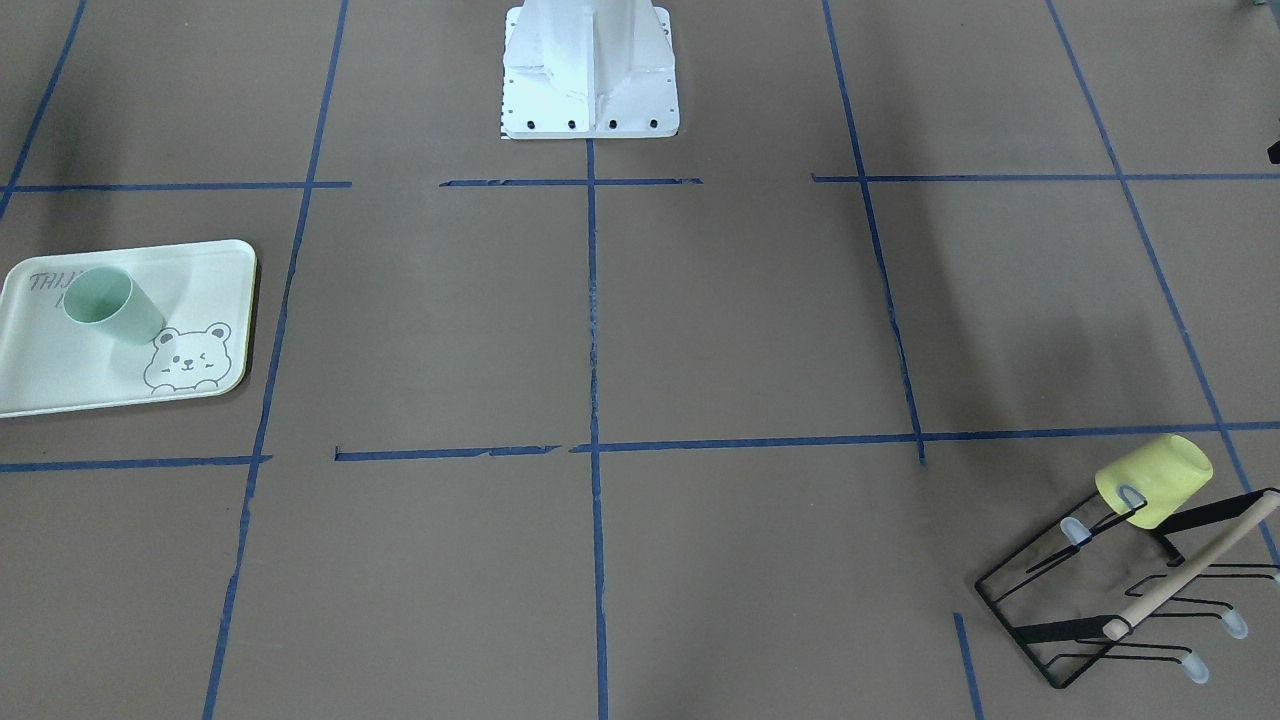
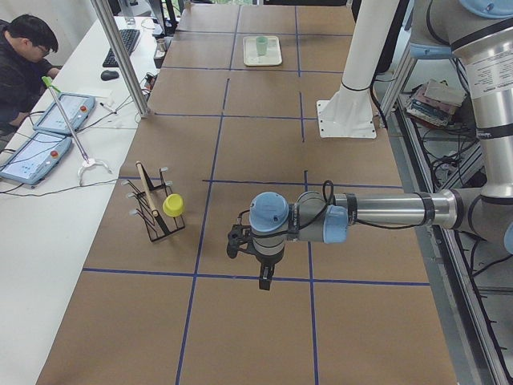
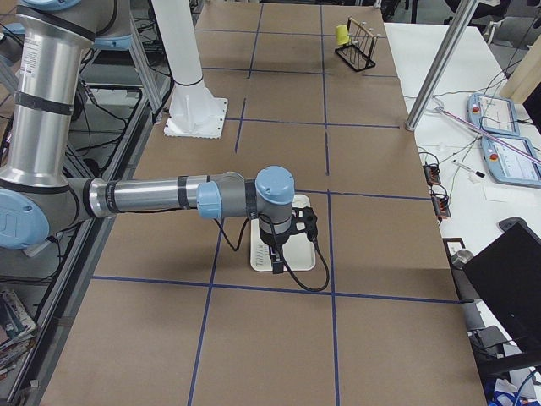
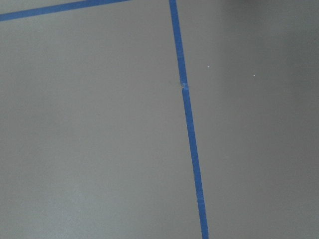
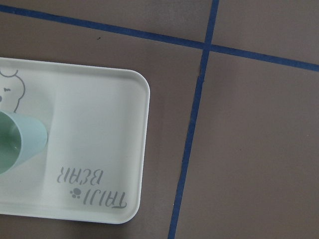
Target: Left arm grabs green cup and hands to right arm on tray
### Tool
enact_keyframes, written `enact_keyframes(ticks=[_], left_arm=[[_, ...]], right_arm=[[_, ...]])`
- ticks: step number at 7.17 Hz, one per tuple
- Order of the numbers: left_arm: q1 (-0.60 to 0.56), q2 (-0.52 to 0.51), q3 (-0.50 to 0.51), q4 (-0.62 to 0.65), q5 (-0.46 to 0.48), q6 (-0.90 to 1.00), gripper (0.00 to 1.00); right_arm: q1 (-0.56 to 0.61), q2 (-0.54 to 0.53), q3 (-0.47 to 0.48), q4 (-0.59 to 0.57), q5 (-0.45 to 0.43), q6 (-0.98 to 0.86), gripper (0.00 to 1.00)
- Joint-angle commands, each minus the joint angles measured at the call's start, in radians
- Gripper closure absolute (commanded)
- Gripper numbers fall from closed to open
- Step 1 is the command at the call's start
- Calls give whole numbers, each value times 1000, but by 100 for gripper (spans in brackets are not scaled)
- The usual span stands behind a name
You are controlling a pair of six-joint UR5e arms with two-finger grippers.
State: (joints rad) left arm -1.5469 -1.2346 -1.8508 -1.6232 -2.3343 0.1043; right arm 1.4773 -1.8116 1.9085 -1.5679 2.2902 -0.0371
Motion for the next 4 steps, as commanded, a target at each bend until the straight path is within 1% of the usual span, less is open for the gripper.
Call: enact_keyframes(ticks=[1, 4], left_arm=[[-2, 20, -8, -3, 3, 3, 0], [-2, 10, 12, -4, 4, 2, 0]], right_arm=[[0, 0, -2, 2, 3, 0, 0], [0, 0, -2, 2, 3, -3, 0]])
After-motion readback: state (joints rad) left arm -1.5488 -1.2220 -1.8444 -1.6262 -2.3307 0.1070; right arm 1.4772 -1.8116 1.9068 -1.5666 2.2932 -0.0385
